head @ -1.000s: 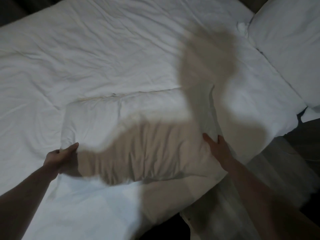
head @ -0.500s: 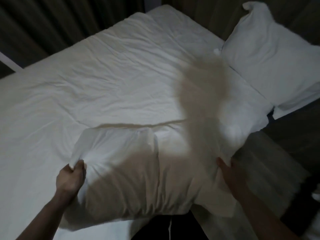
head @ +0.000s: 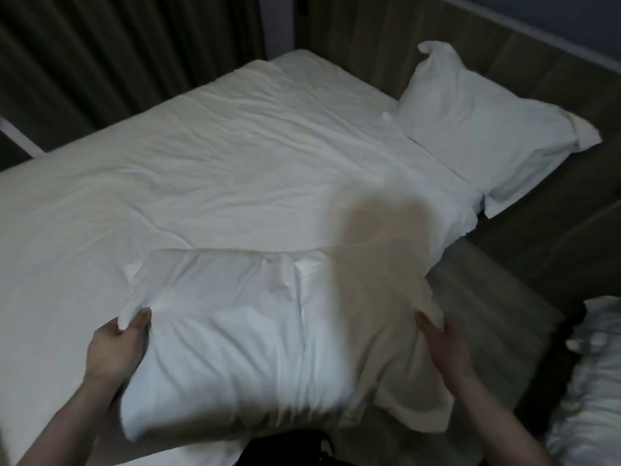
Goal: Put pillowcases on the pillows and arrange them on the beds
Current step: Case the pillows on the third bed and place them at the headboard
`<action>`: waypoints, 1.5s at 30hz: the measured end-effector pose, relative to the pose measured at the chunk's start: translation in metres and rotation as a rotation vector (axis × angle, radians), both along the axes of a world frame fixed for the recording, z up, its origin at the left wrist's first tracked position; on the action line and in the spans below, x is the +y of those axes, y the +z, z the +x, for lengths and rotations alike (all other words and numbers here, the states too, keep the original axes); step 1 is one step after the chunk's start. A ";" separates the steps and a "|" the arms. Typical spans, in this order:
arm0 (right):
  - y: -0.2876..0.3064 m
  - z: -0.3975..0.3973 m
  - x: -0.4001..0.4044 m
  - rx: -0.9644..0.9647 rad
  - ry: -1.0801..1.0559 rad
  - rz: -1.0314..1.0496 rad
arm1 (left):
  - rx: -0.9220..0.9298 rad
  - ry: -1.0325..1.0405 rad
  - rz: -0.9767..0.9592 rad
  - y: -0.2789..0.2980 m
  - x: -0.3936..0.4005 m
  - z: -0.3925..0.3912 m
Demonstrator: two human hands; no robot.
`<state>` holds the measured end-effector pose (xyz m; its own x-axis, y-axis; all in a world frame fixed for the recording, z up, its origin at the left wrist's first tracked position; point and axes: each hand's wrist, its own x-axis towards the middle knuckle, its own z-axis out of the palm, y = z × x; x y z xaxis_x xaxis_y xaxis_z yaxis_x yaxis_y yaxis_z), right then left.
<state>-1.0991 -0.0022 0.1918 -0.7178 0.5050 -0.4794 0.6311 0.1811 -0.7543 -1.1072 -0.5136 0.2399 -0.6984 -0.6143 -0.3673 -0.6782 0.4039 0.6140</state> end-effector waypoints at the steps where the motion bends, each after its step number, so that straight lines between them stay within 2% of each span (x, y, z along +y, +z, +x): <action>1: 0.002 0.010 -0.004 0.005 0.010 -0.001 | 0.006 0.001 -0.004 0.003 -0.002 0.011; 7: 0.016 0.078 -0.038 -0.012 0.043 0.022 | -0.023 0.025 0.021 0.028 -0.028 0.068; 14: 0.037 0.135 -0.109 -0.104 0.153 0.034 | -0.018 0.019 0.058 0.044 -0.098 0.112; 21: 0.043 0.196 -0.223 -0.126 0.375 0.251 | -0.107 -0.031 0.147 0.046 -0.207 0.140; 26: 0.027 0.237 -0.335 -0.119 0.472 0.270 | -0.166 -0.010 0.249 0.035 -0.301 0.167; 30: 0.024 0.273 -0.393 -0.137 0.516 0.279 | -0.163 0.049 0.299 0.044 -0.352 0.189; 36: 0.009 0.289 -0.427 -0.182 0.571 0.276 | -0.164 0.102 0.380 0.046 -0.402 0.215; 39: 0.002 0.293 -0.451 -0.223 0.602 0.269 | -0.118 0.172 0.452 0.039 -0.434 0.208; 45: -0.002 0.302 -0.501 -0.296 0.638 0.261 | -0.036 0.133 0.530 0.048 -0.485 0.183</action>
